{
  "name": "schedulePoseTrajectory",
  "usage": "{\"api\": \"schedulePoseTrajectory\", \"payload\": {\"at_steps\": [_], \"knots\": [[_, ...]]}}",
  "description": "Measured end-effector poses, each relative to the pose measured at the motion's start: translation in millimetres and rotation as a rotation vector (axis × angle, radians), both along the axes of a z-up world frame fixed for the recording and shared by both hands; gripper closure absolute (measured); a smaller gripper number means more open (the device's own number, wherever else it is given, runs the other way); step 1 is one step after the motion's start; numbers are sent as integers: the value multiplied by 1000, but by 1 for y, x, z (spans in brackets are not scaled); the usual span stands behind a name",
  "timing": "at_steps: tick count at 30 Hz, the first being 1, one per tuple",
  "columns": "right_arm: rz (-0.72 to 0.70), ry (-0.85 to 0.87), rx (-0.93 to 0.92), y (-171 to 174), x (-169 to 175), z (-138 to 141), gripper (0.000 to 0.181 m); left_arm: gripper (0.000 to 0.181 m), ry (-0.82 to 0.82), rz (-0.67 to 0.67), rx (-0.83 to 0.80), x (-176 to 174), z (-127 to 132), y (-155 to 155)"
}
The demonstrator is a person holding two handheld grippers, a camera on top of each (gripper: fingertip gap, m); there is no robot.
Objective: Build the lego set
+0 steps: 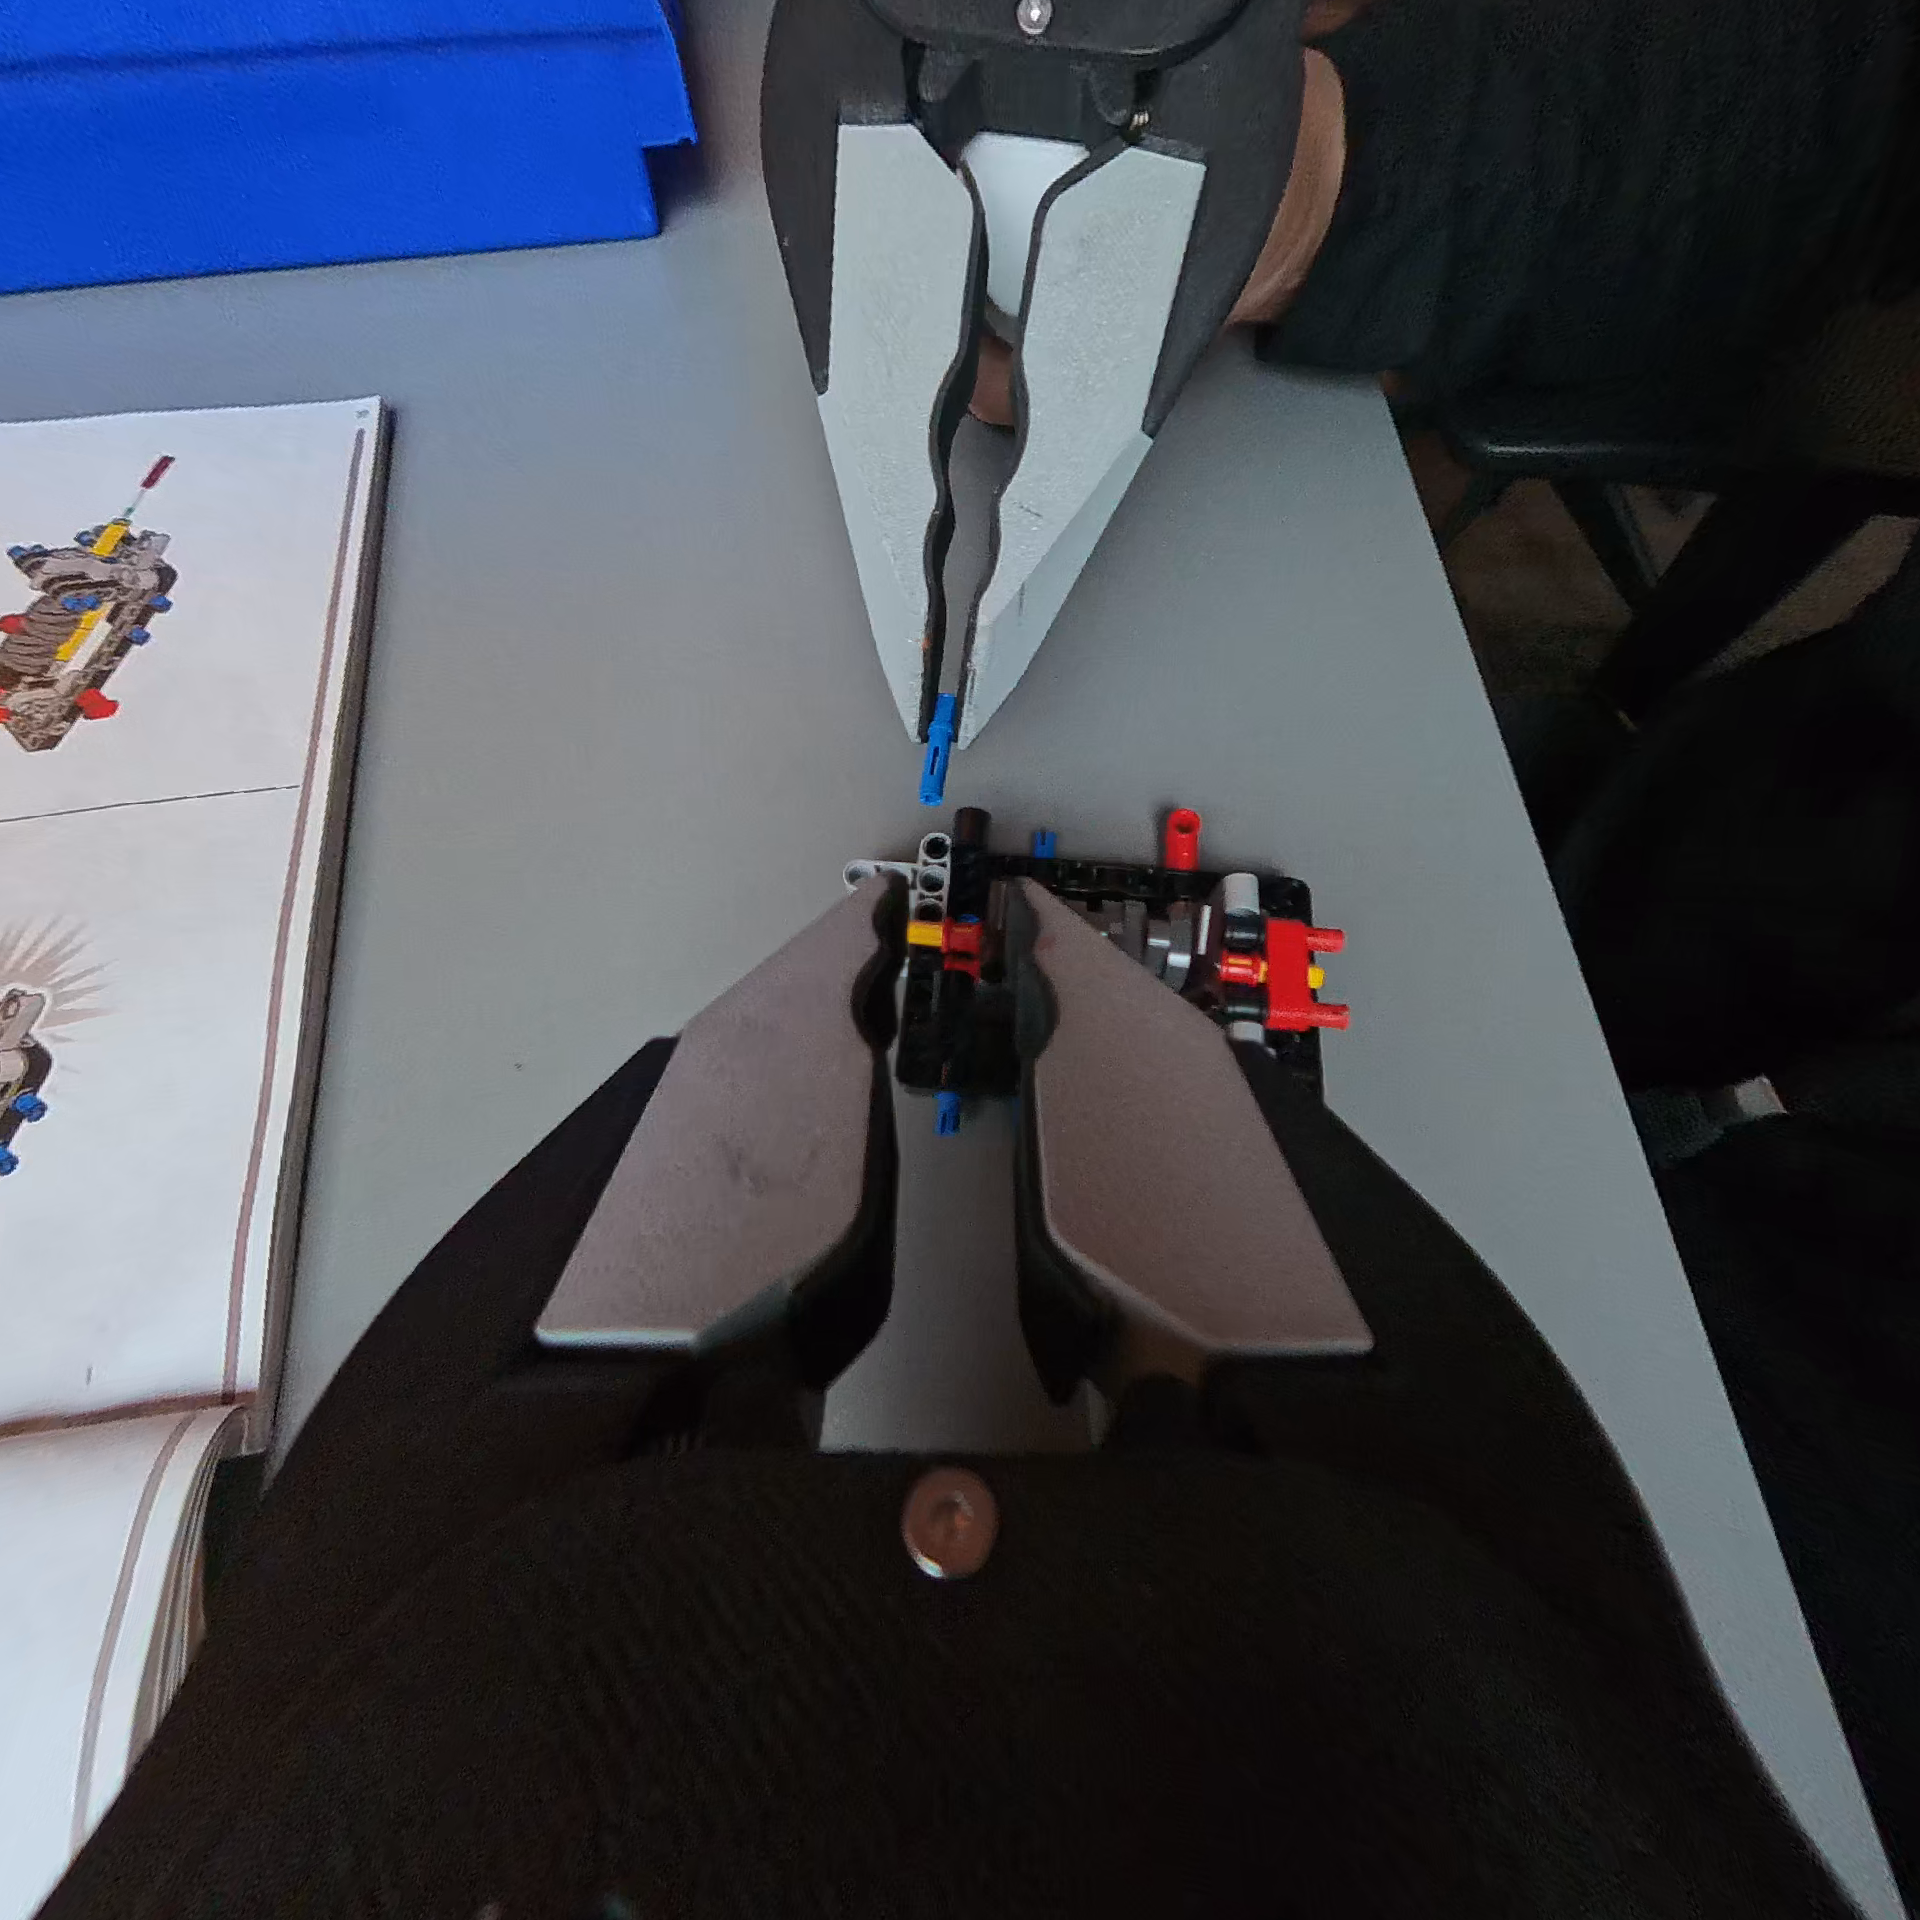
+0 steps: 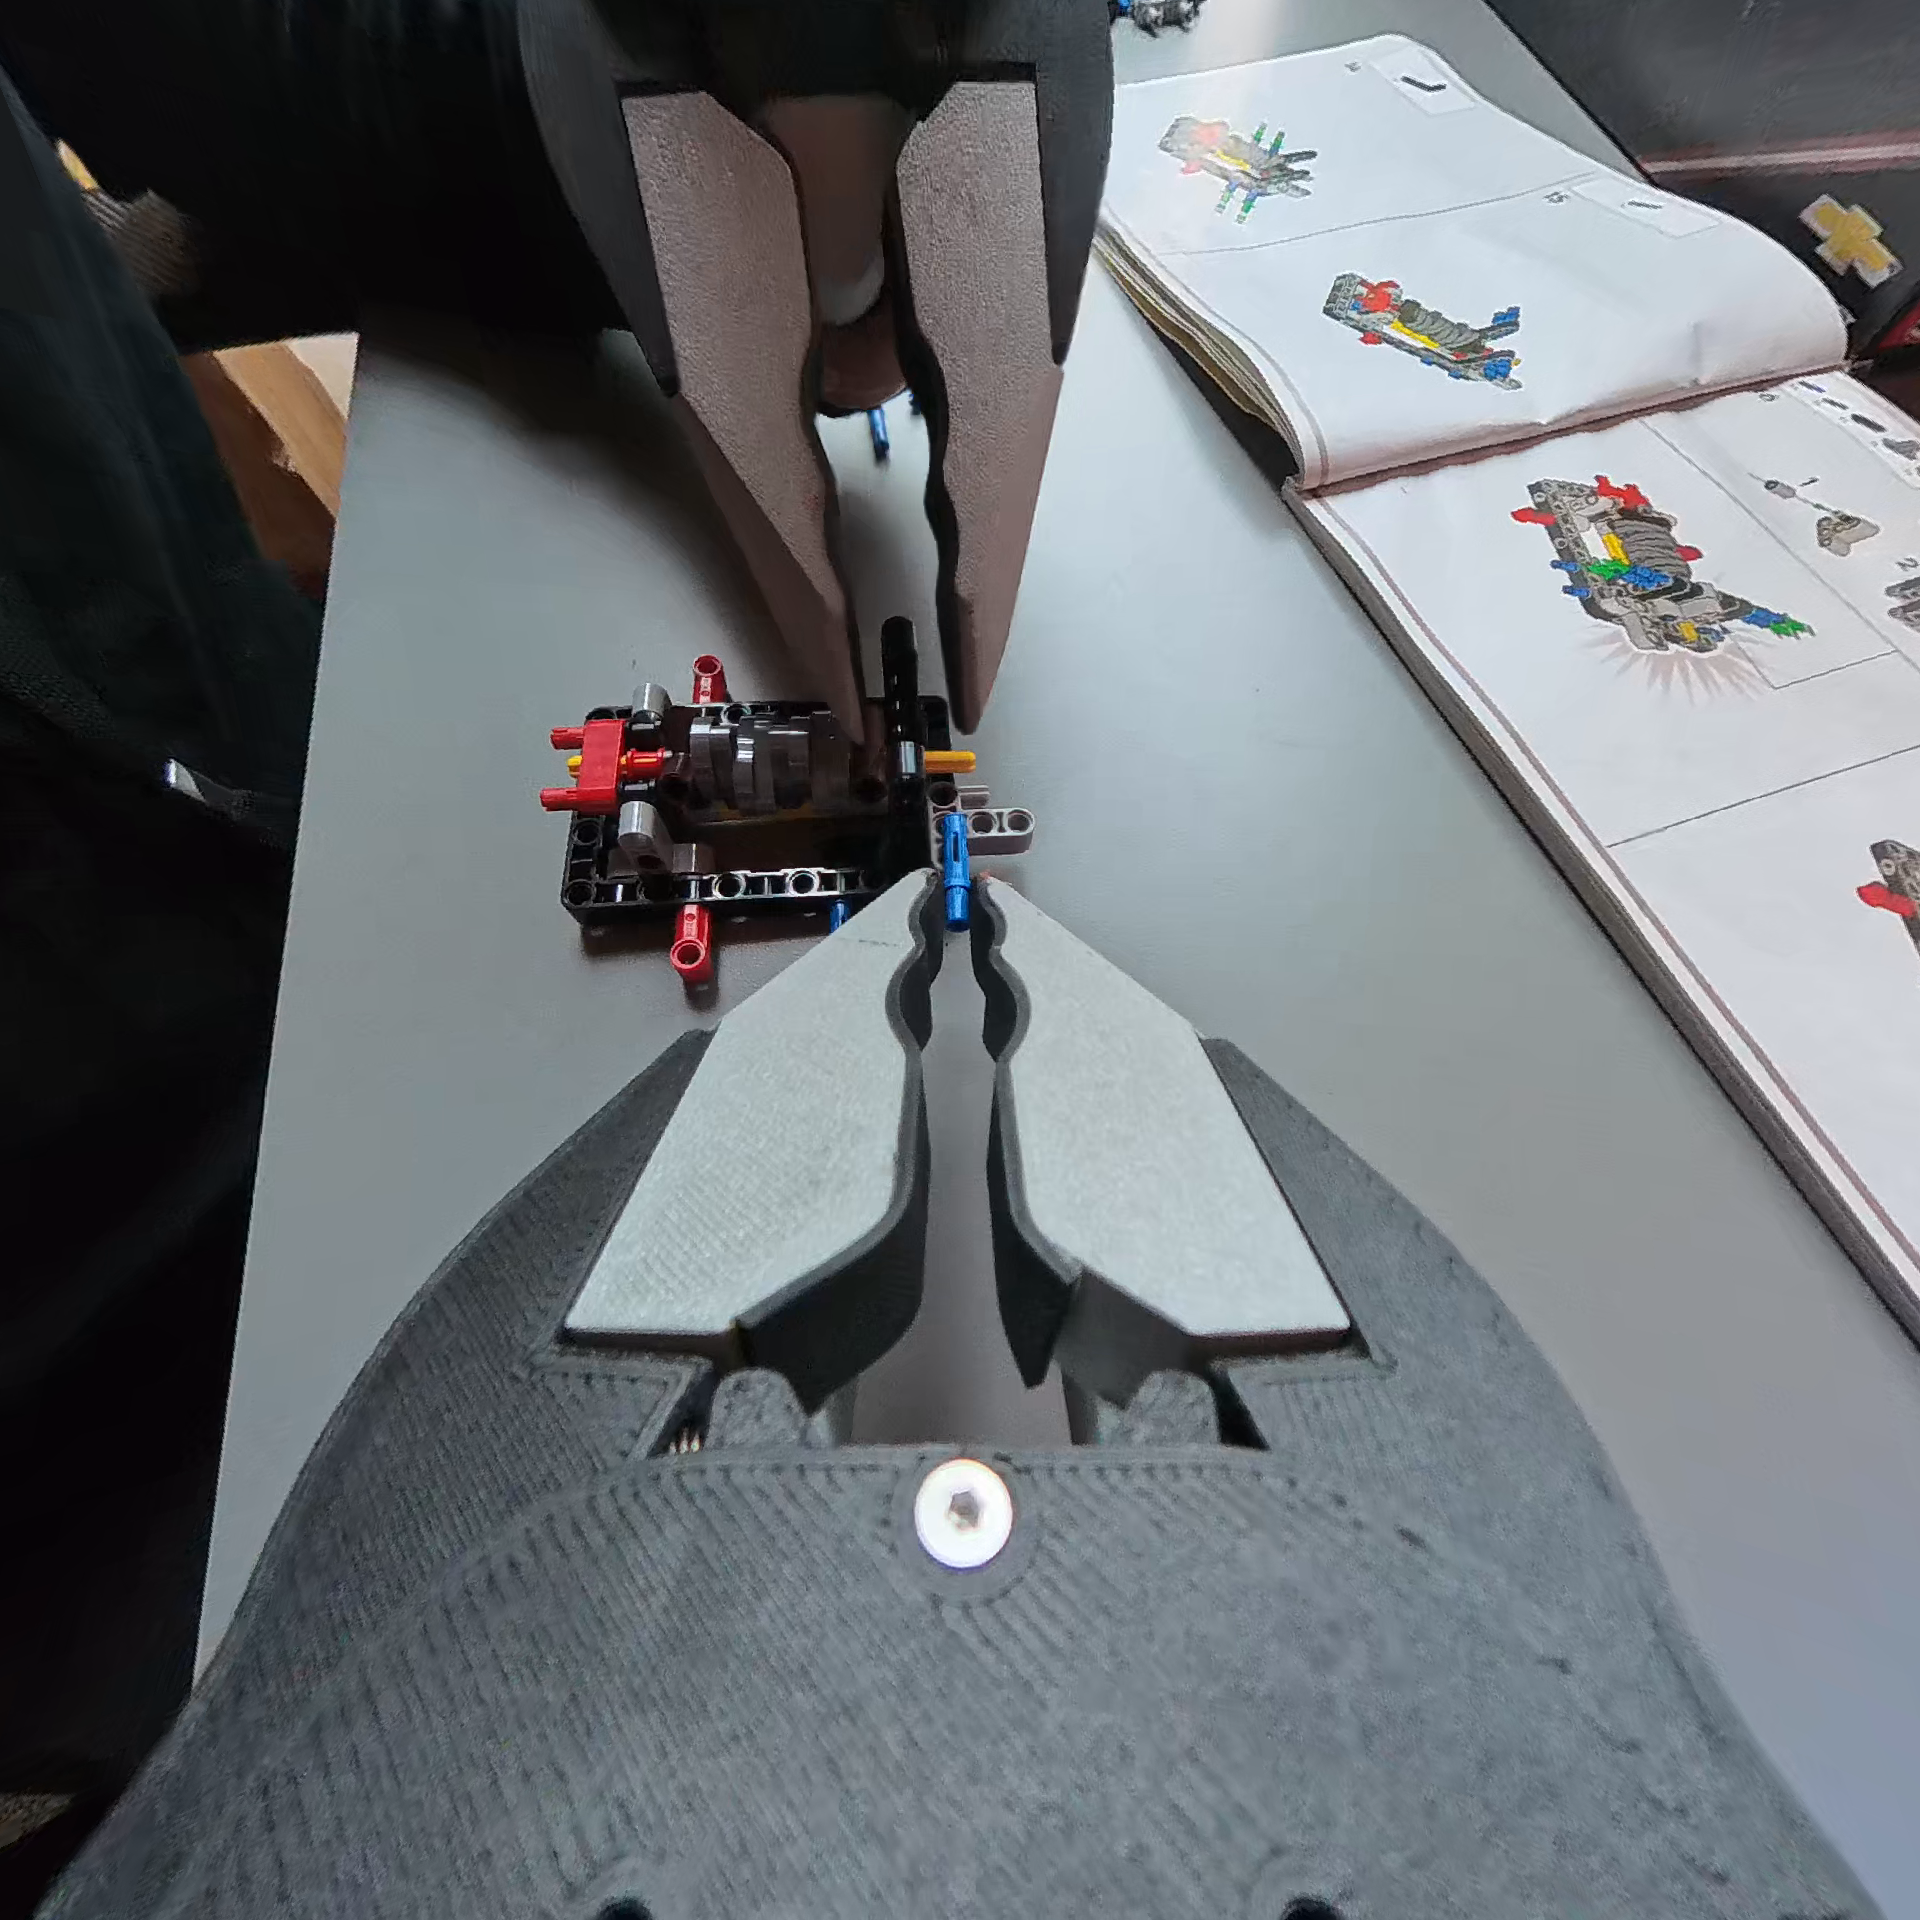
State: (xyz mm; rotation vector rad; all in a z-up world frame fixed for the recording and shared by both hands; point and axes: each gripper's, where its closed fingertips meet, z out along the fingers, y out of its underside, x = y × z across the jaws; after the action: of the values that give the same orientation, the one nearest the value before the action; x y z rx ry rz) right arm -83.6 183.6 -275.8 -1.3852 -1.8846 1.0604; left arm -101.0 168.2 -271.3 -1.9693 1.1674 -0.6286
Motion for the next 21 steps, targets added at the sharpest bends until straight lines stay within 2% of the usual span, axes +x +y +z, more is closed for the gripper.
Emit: {"api": "schedulePoseTrajectory", "payload": {"at_steps": [11, 21], "knots": [[26, 10, -6, -10, -1, 2, 180, 176, 21, -19, 4, 12, -5, 2], [19, 17, -19, -9, -3, 3, 180, 176, 17, -17, 33, 11, -5, 4]]}}
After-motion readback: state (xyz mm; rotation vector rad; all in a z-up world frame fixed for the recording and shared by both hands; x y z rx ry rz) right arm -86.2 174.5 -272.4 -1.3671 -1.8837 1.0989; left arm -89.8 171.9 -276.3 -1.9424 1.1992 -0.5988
